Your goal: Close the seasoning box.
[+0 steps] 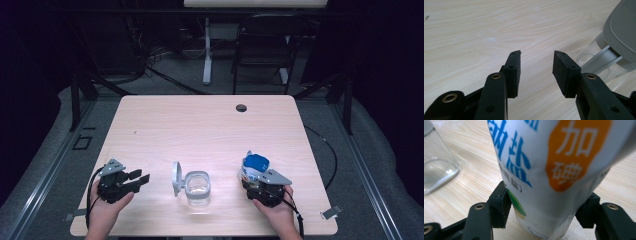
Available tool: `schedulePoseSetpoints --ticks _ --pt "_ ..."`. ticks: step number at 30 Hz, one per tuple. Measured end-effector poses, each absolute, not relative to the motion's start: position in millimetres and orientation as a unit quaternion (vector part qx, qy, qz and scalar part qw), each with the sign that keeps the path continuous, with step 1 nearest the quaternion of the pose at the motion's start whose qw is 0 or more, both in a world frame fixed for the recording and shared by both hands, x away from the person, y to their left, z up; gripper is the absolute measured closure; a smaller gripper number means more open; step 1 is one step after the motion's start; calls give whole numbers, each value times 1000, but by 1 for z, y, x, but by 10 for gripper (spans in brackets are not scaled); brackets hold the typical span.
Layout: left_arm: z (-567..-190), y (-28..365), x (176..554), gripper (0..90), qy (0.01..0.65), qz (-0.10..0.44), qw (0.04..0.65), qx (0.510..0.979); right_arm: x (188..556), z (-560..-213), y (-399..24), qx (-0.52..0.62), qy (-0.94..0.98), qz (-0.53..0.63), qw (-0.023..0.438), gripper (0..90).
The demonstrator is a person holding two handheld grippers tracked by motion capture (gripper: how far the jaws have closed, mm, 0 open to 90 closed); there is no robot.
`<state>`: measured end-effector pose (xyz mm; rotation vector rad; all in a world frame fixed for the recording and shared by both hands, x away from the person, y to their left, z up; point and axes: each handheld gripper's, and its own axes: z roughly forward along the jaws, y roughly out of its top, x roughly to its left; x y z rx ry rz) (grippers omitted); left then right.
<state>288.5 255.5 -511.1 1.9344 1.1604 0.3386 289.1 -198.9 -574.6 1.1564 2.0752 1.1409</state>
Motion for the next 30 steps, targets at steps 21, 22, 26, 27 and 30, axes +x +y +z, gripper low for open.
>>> schedulePoseSetpoints --ticks 21,22,26,27,30 --pt "-511 258 289 587 463 136 417 770 289 -573 -197 423 766 413 253 410" --pt "-512 258 289 586 463 136 417 770 289 -573 -196 424 765 413 254 411" --pt "-512 258 289 586 465 136 417 769 290 -572 -196 424 766 412 252 413" --pt "-512 258 289 587 465 136 417 769 290 -572 -196 424 766 412 252 413" --pt "-512 258 289 587 465 137 417 769 290 -570 -195 423 770 409 247 417"
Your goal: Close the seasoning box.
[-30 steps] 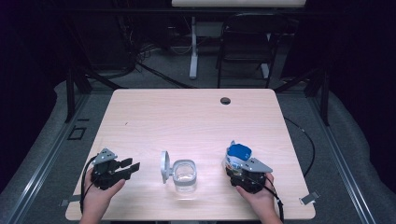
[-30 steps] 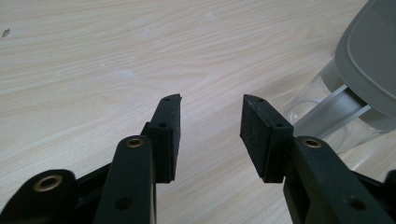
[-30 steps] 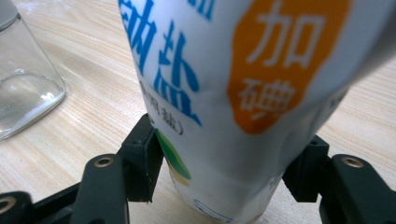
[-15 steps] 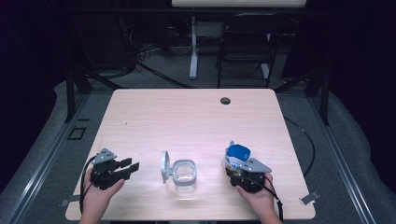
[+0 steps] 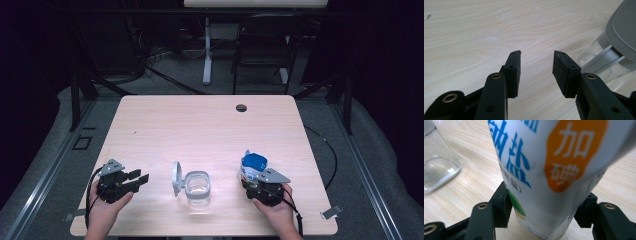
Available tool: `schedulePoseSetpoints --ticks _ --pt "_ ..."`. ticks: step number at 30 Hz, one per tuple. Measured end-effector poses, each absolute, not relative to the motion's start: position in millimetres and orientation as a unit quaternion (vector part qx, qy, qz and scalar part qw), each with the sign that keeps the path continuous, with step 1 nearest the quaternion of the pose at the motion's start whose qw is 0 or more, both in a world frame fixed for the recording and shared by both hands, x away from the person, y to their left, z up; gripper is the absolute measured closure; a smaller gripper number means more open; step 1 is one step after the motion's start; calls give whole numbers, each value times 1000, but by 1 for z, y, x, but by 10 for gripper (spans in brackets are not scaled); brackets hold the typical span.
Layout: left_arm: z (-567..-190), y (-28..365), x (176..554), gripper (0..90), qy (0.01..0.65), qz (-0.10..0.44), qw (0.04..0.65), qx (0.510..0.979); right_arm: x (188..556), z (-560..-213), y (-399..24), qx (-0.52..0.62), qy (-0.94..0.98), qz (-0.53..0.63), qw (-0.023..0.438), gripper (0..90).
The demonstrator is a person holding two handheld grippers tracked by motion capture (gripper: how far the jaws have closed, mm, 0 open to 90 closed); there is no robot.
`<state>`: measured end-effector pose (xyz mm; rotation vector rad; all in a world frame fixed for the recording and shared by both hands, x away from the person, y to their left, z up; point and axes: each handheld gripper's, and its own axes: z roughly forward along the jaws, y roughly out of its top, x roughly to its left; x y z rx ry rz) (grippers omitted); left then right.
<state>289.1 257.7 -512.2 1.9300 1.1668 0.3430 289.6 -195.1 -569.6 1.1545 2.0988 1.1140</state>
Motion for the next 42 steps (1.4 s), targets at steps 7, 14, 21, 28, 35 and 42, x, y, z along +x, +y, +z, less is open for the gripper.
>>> schedulePoseSetpoints --ticks 7,14,21,28,35,42 --pt "-513 258 289 587 465 137 417 769 289 -566 -192 416 776 402 249 418" --pt "-513 258 289 586 466 135 417 769 283 -553 -190 404 774 415 255 418" --pt "-513 258 289 586 467 134 417 768 278 -543 -190 395 776 419 258 417" --pt "-513 258 289 586 466 135 417 768 277 -540 -189 388 778 419 262 418" --pt "-512 259 289 582 466 135 420 767 273 -530 -189 378 779 424 266 418" --pt "-510 261 289 582 468 137 423 764 272 -518 -186 358 788 419 276 418"
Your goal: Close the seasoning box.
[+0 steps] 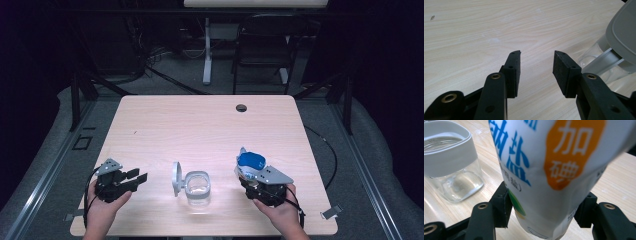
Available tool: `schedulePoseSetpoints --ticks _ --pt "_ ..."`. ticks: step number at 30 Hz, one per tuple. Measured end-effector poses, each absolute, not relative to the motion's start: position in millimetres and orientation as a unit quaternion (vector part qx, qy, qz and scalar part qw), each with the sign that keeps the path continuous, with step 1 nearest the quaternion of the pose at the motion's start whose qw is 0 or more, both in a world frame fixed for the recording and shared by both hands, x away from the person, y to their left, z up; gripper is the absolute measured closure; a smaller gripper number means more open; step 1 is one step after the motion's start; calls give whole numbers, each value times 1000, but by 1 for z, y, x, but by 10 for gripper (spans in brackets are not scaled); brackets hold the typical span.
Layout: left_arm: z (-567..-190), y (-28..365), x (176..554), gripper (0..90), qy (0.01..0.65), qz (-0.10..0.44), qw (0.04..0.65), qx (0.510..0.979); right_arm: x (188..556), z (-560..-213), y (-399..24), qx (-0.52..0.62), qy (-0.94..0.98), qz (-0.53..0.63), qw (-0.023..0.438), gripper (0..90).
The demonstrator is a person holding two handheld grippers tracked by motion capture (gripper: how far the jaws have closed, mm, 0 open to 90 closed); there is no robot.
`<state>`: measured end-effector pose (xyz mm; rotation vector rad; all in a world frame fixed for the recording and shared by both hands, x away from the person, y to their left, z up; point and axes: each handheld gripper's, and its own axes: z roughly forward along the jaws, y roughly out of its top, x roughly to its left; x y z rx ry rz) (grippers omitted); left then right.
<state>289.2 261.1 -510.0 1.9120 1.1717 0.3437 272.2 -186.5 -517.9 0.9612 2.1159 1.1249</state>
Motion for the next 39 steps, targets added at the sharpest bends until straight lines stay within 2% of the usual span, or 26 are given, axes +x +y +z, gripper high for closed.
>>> schedulePoseSetpoints --ticks 22,39 --pt "-511 263 290 582 471 135 422 763 296 -504 -176 341 801 404 280 418" --pt "-511 264 290 582 472 136 423 761 298 -497 -170 309 816 388 297 418"
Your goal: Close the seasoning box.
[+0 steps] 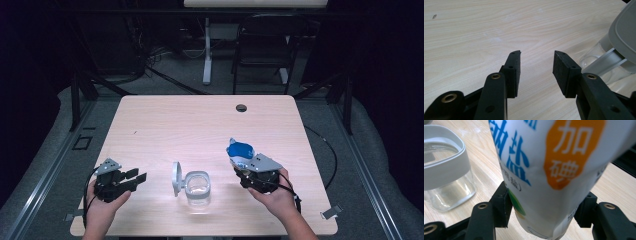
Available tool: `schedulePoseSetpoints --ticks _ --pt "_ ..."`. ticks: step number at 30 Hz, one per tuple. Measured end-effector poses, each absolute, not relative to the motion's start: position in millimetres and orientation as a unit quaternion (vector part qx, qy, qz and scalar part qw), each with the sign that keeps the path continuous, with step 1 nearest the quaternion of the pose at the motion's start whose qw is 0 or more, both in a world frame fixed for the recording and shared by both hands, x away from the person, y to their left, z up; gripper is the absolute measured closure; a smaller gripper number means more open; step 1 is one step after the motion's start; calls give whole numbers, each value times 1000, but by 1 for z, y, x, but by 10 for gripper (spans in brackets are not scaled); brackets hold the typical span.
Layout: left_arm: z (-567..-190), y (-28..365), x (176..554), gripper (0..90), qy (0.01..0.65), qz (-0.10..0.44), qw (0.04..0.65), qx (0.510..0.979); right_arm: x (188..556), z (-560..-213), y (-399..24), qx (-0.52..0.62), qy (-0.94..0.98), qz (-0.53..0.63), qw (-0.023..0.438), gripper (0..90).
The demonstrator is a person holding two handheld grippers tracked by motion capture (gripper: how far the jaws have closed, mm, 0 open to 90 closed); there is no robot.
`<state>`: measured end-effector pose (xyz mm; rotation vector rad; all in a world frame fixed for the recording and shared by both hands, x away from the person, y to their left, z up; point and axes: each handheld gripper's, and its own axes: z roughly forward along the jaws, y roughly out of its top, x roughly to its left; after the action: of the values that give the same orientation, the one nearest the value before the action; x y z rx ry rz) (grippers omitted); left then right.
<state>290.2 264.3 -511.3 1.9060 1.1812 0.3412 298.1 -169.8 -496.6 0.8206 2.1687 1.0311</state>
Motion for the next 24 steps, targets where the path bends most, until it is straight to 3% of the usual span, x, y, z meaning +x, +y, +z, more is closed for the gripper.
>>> schedulePoseSetpoints --ticks 24 --pt "-512 266 291 582 474 134 421 761 288 -497 -149 238 855 343 308 419"
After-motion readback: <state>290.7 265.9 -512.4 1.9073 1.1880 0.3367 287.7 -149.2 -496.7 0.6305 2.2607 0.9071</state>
